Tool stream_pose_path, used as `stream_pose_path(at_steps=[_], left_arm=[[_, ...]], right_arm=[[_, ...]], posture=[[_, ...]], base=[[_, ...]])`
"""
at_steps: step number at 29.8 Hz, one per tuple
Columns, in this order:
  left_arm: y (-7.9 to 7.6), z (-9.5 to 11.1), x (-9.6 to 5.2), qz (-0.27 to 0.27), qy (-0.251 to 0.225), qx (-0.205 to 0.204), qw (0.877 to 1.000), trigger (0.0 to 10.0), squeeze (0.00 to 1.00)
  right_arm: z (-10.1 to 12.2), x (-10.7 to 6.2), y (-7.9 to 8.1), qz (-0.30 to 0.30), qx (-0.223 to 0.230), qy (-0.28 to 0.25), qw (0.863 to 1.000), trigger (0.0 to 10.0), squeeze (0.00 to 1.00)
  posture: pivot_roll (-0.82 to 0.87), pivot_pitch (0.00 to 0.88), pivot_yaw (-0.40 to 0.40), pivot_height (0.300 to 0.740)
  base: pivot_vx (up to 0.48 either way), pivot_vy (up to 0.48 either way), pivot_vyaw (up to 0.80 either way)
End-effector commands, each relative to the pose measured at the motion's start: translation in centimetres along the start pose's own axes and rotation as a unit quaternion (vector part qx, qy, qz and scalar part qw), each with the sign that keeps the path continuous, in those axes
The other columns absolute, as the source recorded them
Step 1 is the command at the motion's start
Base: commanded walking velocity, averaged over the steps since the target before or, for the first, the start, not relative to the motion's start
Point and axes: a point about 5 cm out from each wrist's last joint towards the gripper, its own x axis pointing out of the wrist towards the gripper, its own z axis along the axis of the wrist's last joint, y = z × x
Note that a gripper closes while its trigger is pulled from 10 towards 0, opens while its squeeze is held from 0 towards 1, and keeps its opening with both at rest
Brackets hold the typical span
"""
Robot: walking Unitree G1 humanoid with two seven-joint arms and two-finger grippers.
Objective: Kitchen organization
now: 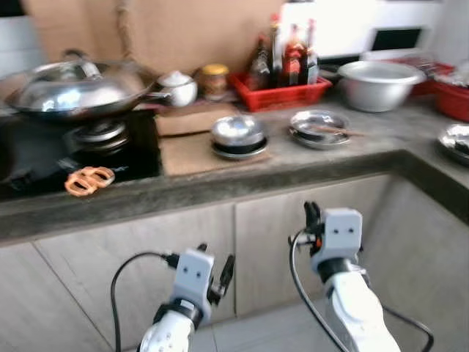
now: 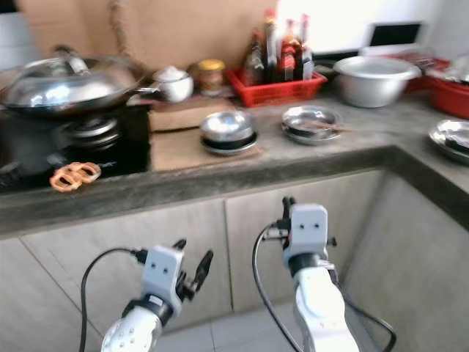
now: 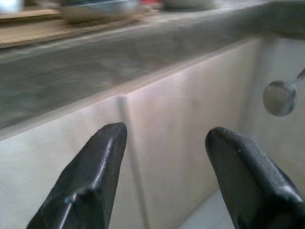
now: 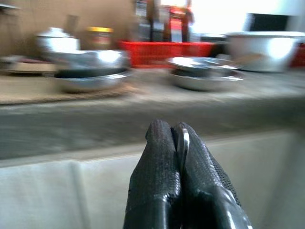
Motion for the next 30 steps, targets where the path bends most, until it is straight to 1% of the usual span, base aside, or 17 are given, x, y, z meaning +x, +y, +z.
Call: stream_pose_path(at_steps=[1, 2, 9, 12, 14, 25, 27, 30], left_arm=[[0.02, 0.10, -0.15, -0.001, 0.000, 0.002, 1.000, 10.0, 0.00], [0.02, 0.10, -0.15, -0.001, 0.000, 0.002, 1.000, 10.0, 0.00], [0.11, 0.11, -0.12, 0.000, 0.000, -0.002, 1.000, 10.0, 0.00], [-0.14, 0.06, -0.11, -0.013, 0.001, 0.008, 1.000, 10.0, 0.00], [-0.28, 0.02, -0.16, -0.018, 0.005, 0.013, 1.000, 10.0, 0.00], [-0.23, 0.00, -0.15, -0.020, 0.007, 0.013, 1.000, 10.0, 0.00], [-0.18, -0.09, -0.14, -0.018, 0.011, 0.004, 1.000, 10.0, 0.00], [-0.11, -0.09, -0.12, -0.018, 0.011, 0.006, 1.000, 10.0, 0.00]], right_arm=[[0.17, 0.08, 0.15, -0.003, 0.002, 0.001, 1.000, 0.0, 0.00], [0.17, 0.08, 0.15, -0.003, 0.002, 0.001, 1.000, 0.0, 0.00], [0.18, -0.05, 0.39, -0.005, 0.004, 0.004, 1.000, 0.0, 0.00], [0.20, -0.10, 0.49, -0.004, 0.005, 0.004, 1.000, 0.0, 0.00], [0.28, -0.14, 0.73, -0.002, 0.005, 0.003, 1.000, 0.0, 0.00], [0.35, -0.14, 0.87, -0.002, 0.005, 0.004, 1.000, 0.0, 0.00], [0.35, -0.13, 0.87, -0.003, 0.005, 0.004, 1.000, 0.0, 0.00], [0.32, -0.11, 0.90, -0.003, 0.005, 0.004, 1.000, 0.0, 0.00]], posture=[[0.02, 0.000, 0.002, 0.740], [0.02, 0.000, 0.002, 0.740], [0.01, 0.000, 0.005, 0.740], [0.01, 0.000, 0.008, 0.740], [0.01, 0.000, 0.008, 0.740], [0.01, 0.000, 0.013, 0.740], [0.01, 0.000, 0.012, 0.740], [0.01, 0.000, 0.014, 0.740]], base=[[0.000, 0.476, -0.79], [0.000, 0.476, -0.79], [0.000, 0.000, -0.79], [0.000, 0.000, -0.79], [0.141, -0.401, -0.79], [0.027, -0.412, -0.79], [0.000, 0.000, -0.79], [0.000, 0.000, -0.79]])
